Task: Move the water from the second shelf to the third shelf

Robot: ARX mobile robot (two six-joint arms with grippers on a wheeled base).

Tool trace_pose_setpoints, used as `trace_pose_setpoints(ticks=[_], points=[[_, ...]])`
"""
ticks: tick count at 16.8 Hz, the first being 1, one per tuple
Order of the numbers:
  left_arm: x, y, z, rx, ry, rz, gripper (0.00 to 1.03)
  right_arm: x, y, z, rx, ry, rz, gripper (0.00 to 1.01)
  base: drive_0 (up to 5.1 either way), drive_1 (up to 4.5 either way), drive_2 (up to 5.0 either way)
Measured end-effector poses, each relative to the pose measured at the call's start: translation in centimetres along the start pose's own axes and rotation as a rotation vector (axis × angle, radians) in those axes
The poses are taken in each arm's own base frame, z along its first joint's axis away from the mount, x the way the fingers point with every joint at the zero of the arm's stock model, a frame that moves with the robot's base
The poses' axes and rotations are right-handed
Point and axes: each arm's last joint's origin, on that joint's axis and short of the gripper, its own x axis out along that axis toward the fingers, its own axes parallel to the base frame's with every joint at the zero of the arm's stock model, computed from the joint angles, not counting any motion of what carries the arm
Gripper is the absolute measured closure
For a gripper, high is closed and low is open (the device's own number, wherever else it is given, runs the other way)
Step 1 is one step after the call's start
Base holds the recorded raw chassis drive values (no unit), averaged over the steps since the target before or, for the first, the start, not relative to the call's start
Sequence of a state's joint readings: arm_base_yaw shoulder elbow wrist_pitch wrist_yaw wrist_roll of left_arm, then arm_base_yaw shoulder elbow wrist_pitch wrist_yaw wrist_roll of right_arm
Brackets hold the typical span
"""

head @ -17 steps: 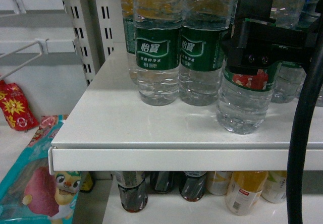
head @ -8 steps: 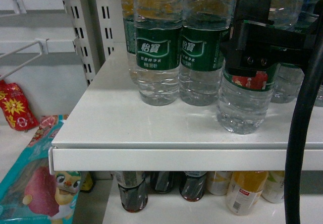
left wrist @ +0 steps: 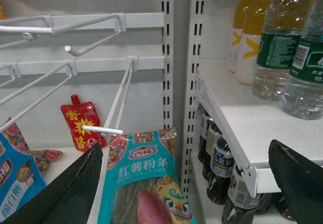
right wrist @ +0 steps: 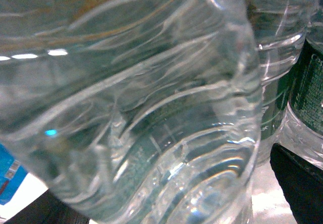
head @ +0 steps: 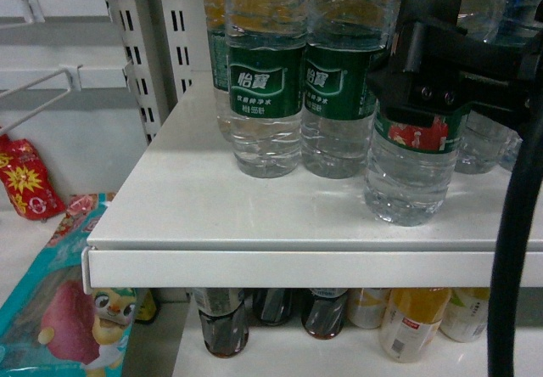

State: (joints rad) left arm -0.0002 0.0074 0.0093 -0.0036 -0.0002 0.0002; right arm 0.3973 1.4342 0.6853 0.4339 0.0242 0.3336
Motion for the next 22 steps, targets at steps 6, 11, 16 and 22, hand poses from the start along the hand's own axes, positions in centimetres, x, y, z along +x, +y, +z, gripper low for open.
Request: trace_pose_setpoints(ticks=[6,11,16,22], points=[[0.0,0.0,0.0,0.0,0.0,0.0,0.05,-2.3,-0.1,0.5,0.016,-0.035,0.023,0.03,0.0,0.0,0.0],[0.0,0.0,0.0,0.0,0.0,0.0,0.05,-8.9,-1.2,0.9,-0.018,-0.094,0.046,0.03,0.0,0.0,0.0],[0.0,0.0,0.0,0.0,0.0,0.0,0.05,-13.4,-3.7,-0.2,-0.166,-0.362,-0.237,0.27,0.0,0.0,0.0],[0.0,0.0,0.0,0.0,0.0,0.0,0.05,-15.7,-6.7,-2.6,-0.228,-0.346,-0.32,0.57,0.0,0.0,0.0]])
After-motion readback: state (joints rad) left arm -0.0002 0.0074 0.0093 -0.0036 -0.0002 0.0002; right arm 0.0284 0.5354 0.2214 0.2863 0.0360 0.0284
